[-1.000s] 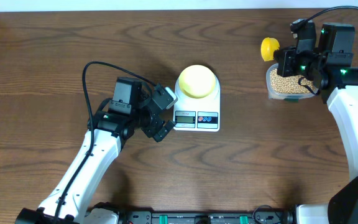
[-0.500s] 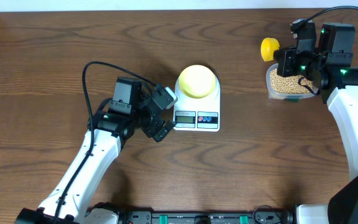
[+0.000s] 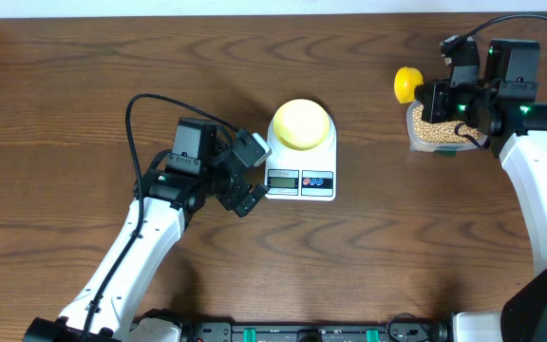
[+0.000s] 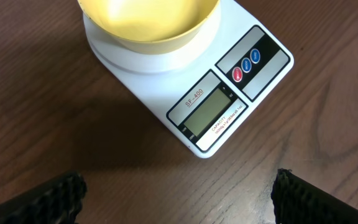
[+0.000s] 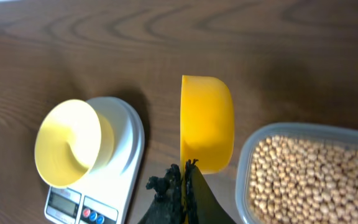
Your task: Scoop item into bowl and weigh 50g on scale
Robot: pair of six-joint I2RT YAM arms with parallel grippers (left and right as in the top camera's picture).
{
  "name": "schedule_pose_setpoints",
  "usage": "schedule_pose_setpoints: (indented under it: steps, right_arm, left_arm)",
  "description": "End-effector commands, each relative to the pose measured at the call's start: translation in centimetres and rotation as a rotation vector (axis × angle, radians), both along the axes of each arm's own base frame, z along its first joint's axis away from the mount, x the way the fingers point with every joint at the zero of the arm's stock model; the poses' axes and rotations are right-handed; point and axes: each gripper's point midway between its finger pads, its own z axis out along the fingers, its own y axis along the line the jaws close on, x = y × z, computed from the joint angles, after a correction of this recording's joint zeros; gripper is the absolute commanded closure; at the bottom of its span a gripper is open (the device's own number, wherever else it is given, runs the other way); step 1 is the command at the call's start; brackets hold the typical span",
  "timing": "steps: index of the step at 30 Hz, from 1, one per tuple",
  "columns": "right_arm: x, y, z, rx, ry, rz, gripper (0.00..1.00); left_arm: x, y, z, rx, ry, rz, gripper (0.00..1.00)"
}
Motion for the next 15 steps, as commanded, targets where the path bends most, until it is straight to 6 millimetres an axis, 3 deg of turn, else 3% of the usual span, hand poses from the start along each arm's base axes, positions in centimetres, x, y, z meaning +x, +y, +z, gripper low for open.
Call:
schedule_pose_setpoints:
  steps: [1,15]
  right_arm:
    - [-0.2,-0.5,1.0,-0.024,-0.014,-0.013,0.99]
    - [0.2,-2.2,0.6,-0.051,0.012,-0.132,0.99]
  left_arm:
    - [-0.2,-0.2,0.1,-0.014,0.002,-0.013,0.02]
    - [-0.2,-0.2,0.1,-0.014,0.002,-0.013,0.02]
